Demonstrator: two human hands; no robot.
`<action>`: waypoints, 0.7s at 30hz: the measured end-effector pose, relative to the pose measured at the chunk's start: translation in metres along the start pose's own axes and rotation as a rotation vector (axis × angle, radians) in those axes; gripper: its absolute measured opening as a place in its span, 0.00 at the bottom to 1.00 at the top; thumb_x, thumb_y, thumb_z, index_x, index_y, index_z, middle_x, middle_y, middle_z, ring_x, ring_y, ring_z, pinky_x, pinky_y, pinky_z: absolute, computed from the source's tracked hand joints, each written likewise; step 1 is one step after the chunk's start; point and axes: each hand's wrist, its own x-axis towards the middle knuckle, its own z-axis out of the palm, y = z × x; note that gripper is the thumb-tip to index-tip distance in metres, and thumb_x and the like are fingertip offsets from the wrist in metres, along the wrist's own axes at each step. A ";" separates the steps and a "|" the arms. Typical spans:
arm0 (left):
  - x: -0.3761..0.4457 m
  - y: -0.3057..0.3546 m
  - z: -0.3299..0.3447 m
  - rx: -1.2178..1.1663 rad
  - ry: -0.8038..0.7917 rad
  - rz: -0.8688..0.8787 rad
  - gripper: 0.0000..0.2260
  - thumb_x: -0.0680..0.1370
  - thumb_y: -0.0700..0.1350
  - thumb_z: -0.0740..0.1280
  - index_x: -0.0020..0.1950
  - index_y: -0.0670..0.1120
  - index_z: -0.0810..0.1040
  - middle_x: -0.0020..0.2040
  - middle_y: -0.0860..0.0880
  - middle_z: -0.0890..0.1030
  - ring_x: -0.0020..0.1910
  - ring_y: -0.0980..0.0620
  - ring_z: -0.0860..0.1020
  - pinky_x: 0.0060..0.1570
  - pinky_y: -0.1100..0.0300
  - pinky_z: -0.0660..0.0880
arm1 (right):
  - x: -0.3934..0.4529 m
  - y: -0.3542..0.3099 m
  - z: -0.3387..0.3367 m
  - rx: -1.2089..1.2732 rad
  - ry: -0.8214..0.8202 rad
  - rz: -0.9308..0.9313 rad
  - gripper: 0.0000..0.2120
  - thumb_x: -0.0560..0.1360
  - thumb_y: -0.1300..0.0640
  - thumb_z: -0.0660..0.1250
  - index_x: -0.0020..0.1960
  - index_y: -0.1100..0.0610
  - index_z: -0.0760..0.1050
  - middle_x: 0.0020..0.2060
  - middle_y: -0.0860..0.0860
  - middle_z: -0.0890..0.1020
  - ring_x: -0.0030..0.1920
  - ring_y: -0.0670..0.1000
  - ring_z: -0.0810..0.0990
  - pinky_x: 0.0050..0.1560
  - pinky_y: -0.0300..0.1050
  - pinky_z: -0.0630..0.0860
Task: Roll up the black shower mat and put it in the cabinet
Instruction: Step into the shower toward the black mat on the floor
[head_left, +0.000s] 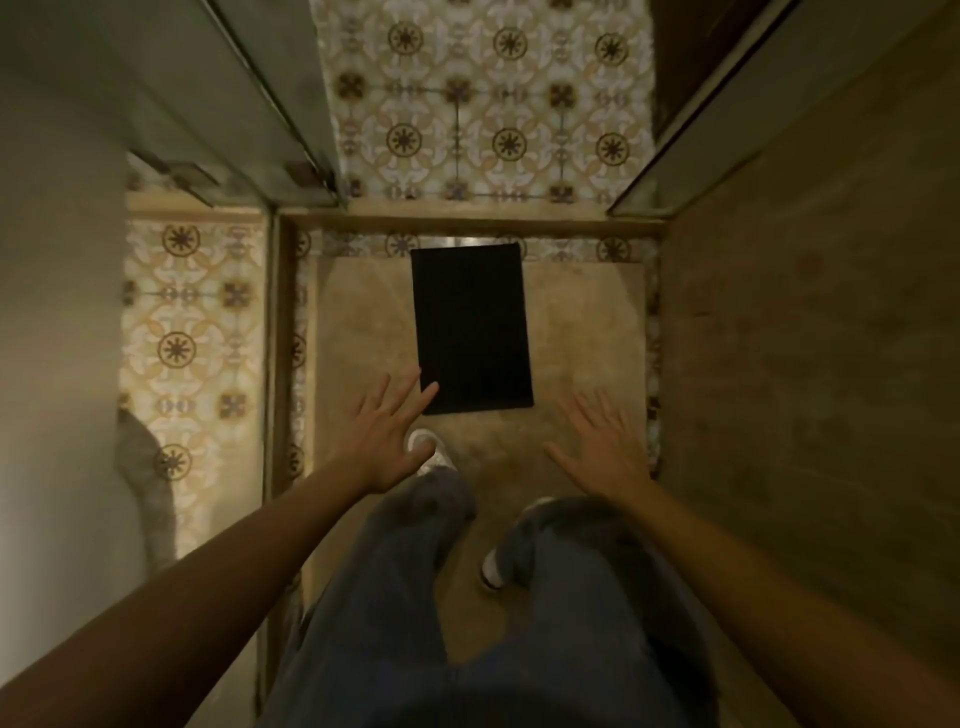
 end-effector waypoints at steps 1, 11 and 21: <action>0.014 -0.008 0.012 -0.001 -0.007 -0.003 0.34 0.80 0.67 0.53 0.80 0.62 0.41 0.82 0.54 0.40 0.80 0.44 0.40 0.76 0.40 0.48 | 0.019 0.002 0.007 0.013 -0.028 -0.018 0.36 0.81 0.34 0.55 0.82 0.46 0.46 0.82 0.51 0.51 0.81 0.54 0.43 0.80 0.58 0.44; 0.179 -0.062 0.178 0.172 -0.184 0.033 0.33 0.81 0.65 0.53 0.81 0.59 0.40 0.82 0.54 0.39 0.81 0.42 0.42 0.78 0.40 0.48 | 0.221 0.066 0.147 -0.117 -0.216 -0.203 0.39 0.79 0.41 0.67 0.82 0.47 0.51 0.81 0.54 0.58 0.77 0.59 0.61 0.75 0.57 0.63; 0.324 -0.122 0.329 0.206 -0.178 0.198 0.25 0.81 0.53 0.61 0.75 0.48 0.61 0.67 0.46 0.71 0.62 0.45 0.73 0.55 0.51 0.73 | 0.357 0.145 0.291 -0.170 -0.291 -0.370 0.19 0.80 0.55 0.69 0.68 0.59 0.73 0.60 0.61 0.77 0.56 0.62 0.78 0.56 0.53 0.76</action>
